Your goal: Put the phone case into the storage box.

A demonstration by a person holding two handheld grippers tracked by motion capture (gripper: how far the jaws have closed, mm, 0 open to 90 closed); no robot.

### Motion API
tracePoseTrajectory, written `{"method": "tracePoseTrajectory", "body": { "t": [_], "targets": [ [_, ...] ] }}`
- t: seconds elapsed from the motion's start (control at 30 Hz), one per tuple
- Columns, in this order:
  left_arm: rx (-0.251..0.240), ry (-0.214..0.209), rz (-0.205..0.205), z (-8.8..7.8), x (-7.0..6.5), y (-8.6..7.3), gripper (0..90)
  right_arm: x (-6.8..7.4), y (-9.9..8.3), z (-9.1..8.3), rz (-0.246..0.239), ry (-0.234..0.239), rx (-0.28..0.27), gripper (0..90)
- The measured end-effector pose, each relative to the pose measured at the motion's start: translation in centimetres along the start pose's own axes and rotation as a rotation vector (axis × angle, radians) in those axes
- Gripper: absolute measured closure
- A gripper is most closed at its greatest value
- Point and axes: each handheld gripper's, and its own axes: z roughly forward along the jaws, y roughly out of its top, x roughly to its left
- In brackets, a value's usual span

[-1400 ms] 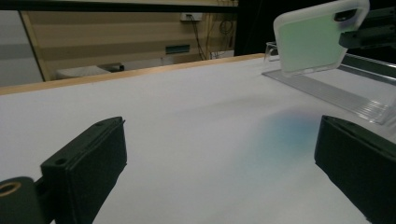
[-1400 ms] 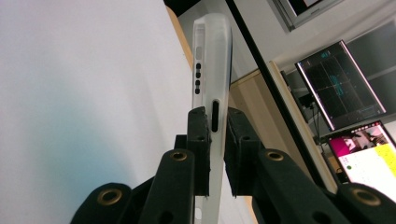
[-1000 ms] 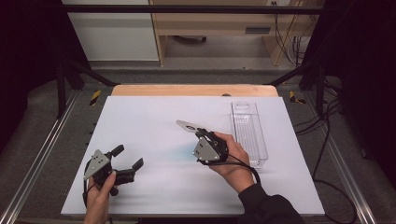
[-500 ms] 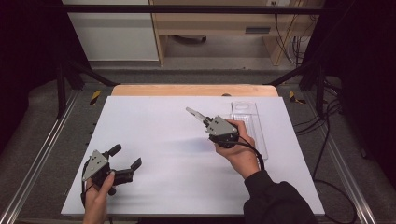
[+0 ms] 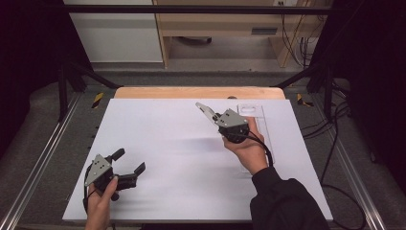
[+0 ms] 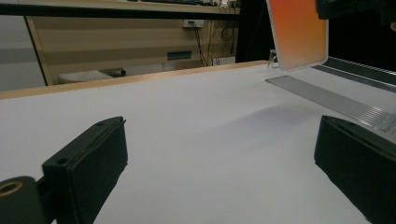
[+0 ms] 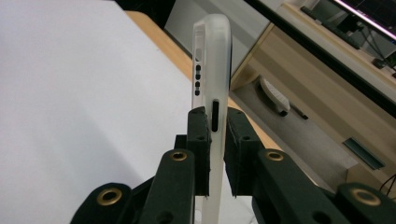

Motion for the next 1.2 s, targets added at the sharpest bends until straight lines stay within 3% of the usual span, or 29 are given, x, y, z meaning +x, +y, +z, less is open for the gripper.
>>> {"method": "tracePoseTrajectory", "body": {
  "t": [0.37, 0.77, 1.03, 1.13, 1.2],
  "targets": [
    [0.005, -0.014, 0.007, 0.2, -0.2, 0.0, 2.3, -3.8, 0.9, -0.2, 0.155, -0.037, -0.05, 81.8],
    [0.006, -0.019, 0.004, 0.3, -0.2, -0.1, 2.5, -6.5, 0.0, -1.0, 0.262, -0.073, -0.071, 81.8],
    [0.006, -0.022, 0.003, 0.3, -0.1, -0.1, 2.6, -8.2, -0.6, -1.9, 0.308, -0.106, -0.087, 81.8],
    [-0.006, -0.033, -0.025, 0.2, -0.1, -0.1, 2.8, -8.7, -1.0, -2.2, 0.329, -0.117, -0.094, 81.9],
    [-0.006, -0.028, -0.022, 0.2, 0.0, -0.1, 2.9, -9.0, -1.3, -2.4, 0.339, -0.125, -0.093, 81.8]
  ]
}}
